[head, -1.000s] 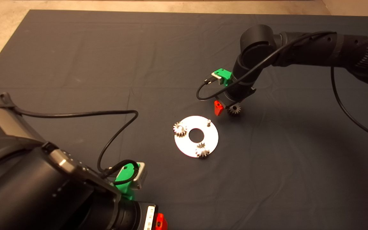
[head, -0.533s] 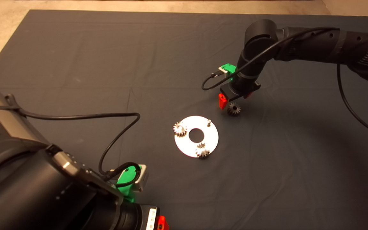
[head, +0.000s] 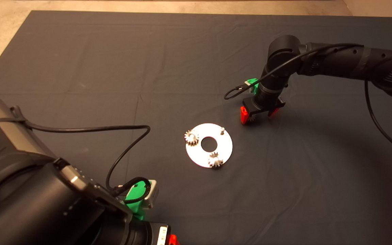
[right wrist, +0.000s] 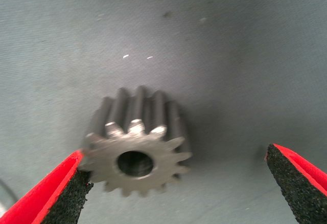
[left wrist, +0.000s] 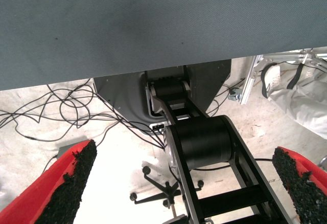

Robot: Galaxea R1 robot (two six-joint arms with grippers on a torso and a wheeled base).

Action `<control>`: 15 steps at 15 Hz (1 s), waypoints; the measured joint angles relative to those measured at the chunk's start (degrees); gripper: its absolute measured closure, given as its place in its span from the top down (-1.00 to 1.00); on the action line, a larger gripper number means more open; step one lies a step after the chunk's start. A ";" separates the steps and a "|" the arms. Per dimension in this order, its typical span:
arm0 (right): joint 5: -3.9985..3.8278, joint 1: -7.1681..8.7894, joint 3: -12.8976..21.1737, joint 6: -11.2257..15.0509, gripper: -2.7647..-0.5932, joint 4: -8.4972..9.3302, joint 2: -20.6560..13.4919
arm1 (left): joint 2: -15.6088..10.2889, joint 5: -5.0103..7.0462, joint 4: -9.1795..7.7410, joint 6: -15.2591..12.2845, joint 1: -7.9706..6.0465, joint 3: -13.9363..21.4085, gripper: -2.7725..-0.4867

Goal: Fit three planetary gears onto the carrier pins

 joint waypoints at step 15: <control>-0.11 -0.82 -2.76 -4.44 0.73 1.40 4.08 | 0.07 -0.02 2.01 -0.04 3.22 0.00 0.75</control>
